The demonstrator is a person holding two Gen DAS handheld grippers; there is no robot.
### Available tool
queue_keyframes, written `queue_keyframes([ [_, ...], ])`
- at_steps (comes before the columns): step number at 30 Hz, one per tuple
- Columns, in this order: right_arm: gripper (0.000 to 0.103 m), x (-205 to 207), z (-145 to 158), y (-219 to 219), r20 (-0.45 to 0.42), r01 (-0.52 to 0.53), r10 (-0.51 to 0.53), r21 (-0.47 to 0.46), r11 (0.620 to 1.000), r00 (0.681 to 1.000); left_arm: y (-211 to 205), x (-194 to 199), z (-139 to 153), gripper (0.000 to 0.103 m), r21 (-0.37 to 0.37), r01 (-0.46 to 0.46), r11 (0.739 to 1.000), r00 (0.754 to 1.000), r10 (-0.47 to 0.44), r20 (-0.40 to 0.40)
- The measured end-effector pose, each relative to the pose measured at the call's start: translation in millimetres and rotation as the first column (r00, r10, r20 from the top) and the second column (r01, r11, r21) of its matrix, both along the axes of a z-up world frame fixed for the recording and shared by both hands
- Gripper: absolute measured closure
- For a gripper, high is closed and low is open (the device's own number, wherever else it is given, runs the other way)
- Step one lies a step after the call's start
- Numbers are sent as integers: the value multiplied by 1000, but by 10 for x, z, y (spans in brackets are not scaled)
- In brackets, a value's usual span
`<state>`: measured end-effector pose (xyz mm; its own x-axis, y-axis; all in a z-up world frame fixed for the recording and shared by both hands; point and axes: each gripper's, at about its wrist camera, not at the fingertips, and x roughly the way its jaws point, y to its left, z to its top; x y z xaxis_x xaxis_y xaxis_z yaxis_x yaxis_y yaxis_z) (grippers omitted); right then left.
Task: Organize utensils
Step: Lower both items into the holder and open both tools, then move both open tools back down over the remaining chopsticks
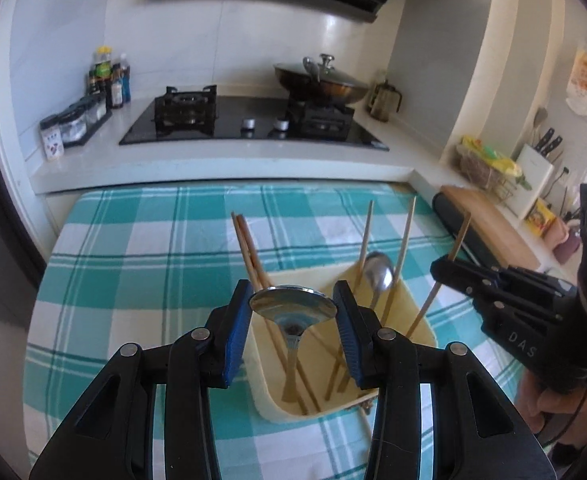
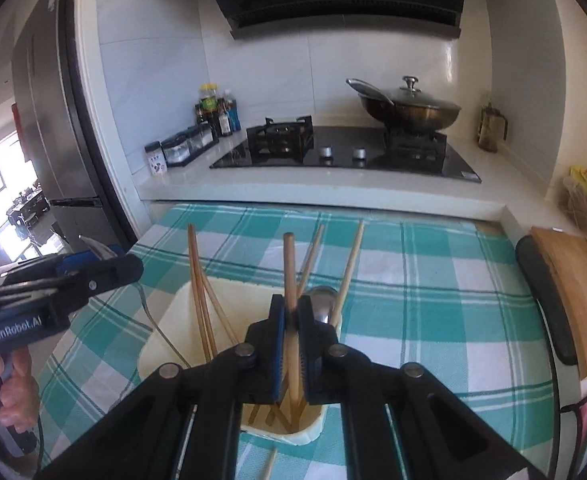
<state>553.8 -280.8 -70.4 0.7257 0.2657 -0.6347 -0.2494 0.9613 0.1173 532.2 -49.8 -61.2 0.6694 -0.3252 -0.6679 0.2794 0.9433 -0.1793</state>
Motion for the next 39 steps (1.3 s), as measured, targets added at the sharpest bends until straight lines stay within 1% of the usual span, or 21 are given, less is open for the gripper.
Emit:
queue_keyframes([
  [1, 94, 12, -1, 12, -10, 10, -10, -1, 1000, 1000, -1, -24, 7, 60, 6, -6, 1000, 1000, 6, -8],
  [2, 81, 1, 21, 8, -14, 18, -18, 2, 1000, 1000, 31, -79, 40, 57, -1, -4, 1000, 1000, 4, -4],
  [3, 62, -37, 70, -15, -7, 26, -26, 13, 1000, 1000, 80, -158, 92, 46, -13, 9, 1000, 1000, -9, 1],
  [4, 55, -113, 149, -62, 15, 34, -34, 33, 999, 999, 142, -265, 156, 40, -21, 24, 999, 1000, -24, 6],
  [5, 53, -213, 231, -123, 45, 38, -40, 50, 998, 998, 203, -360, 209, 30, -22, 34, 999, 999, -34, 10],
  [6, 53, -304, 302, -181, 67, 36, -39, 55, 998, 997, 267, -471, 263, 23, -16, 46, 999, 999, -46, 12],
  [7, 53, -404, 371, -236, 76, 29, -32, 47, 998, 997, 329, -601, 292, 21, -4, 62, 998, 998, -62, 5],
  [9, 52, -636, 456, -356, 64, 12, -13, 18, 1000, 998, 442, -860, 276, 11, 23, 101, 995, 994, -100, -34],
  [10, 51, -762, 467, -429, 54, 4, -4, 6, 1000, 999, 486, -997, 220, 10, 35, 122, 992, 991, -120, -63],
  [12, 43, -1044, 391, -574, 9, -7, 7, -33, 999, 1000, 559, -1307, -15, 8, 52, 155, 987, 980, -147, -131],
  [15, 43, -1489, 51, -759, -78, -21, 12, -116, 993, 997, 602, -1711, -495, 8, 66, 144, 987, 970, -127, -207],
  [18, 43, -1911, -445, -912, -142, -8, -20, -197, 980, 990, 546, -2065, -940, 8, 96, 95, 991, 976, -74, -205],
  [19, 43, -2032, -611, -958, -162, -1, -34, -207, 978, 986, 523, -2158, -1053, 8, 98, 74, 992, 980, -55, -192],
  [21, 43, -2251, -912, -1052, -202, 19, -58, -190, 982, 978, 461, -2288, -1260, 8, 91, 30, 995, 985, -14, -172],
  [24, 43, -2513, -1209, -1124, -219, 80, -119, -175, 981, 969, 373, -2365, -1410, 8, 71, -41, 997, 989, 51, -142],
  [27, 43, -2769, -1317, -1089, -166, 134, -161, -166, 977, 973, 304, -2415, -1506, 8, 34, -95, 995, 989, 98, -107],
  [29, 43, -2908, -1345, -1053, -141, 157, -176, -136, 978, 974, 246, -2409, -1561, 8, 54, -103, 993, 989, 108, -103],
  [32, 43, -2977, -1410, -1031, -144, 181, -189, -70, 981, 971, 176, -2477, -1617, 8, 94, -105, 990, 990, 114, -89],
  [35, 43, -2975, -1467, -945, -164, 160, -168, -59, 985, 972, 191, -2559, -1622, 8, 80, -121, 989, 989, 127, -77],
  [38, 43, -2958, -1494, -818, -187, 102, -108, -39, 994, 976, 240, -2598, -1615, 8, 49, -132, 990, 987, 135, -82],
  [39, 49, -2939, -1483, -761, -193, 75, -77, -15, 997, 978, 255, -2599, -1610, 8, 42, -134, 990, 987, 137, -86],
])
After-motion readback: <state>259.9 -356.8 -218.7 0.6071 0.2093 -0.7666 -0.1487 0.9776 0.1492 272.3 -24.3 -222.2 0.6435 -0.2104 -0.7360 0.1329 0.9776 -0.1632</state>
